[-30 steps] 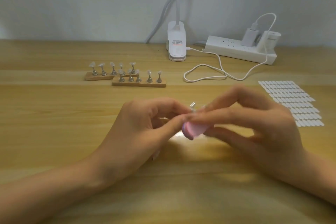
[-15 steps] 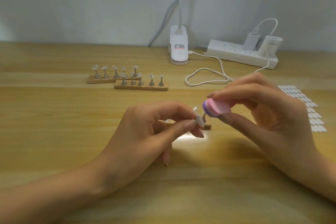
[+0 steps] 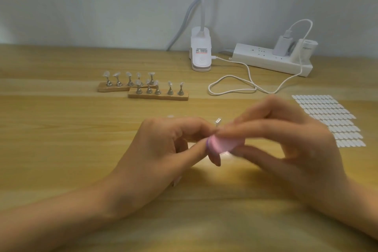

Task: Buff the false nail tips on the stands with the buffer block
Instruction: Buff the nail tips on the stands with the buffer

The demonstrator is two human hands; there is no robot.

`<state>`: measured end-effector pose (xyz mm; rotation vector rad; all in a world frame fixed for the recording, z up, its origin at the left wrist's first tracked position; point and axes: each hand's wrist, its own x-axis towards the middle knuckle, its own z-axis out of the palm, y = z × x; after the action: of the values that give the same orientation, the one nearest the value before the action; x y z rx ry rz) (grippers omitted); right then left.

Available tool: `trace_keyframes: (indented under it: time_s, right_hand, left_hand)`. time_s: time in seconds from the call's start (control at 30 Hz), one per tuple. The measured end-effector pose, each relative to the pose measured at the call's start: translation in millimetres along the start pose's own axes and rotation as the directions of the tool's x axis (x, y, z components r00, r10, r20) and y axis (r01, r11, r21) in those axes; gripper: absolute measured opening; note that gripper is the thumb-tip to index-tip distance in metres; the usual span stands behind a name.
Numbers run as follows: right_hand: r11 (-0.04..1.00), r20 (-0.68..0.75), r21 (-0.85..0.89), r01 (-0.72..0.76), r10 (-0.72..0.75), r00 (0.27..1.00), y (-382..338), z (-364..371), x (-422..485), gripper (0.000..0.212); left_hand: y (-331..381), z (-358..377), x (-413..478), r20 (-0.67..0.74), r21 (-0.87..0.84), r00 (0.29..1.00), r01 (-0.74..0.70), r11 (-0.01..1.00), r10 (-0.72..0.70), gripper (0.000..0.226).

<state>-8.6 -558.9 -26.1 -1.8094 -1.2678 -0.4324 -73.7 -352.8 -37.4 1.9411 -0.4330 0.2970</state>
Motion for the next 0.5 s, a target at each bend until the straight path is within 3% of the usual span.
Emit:
trace_keyframes:
  time_s: [0.5]
  right_hand:
    - [1.000,-0.009,-0.004,0.001,-0.001,1.000,4.4,-3.7,1.1,0.023]
  left_hand:
    - [2.1,-1.1,-0.6,-0.017,-0.008,1.000,-0.017,1.000,0.017,0.011]
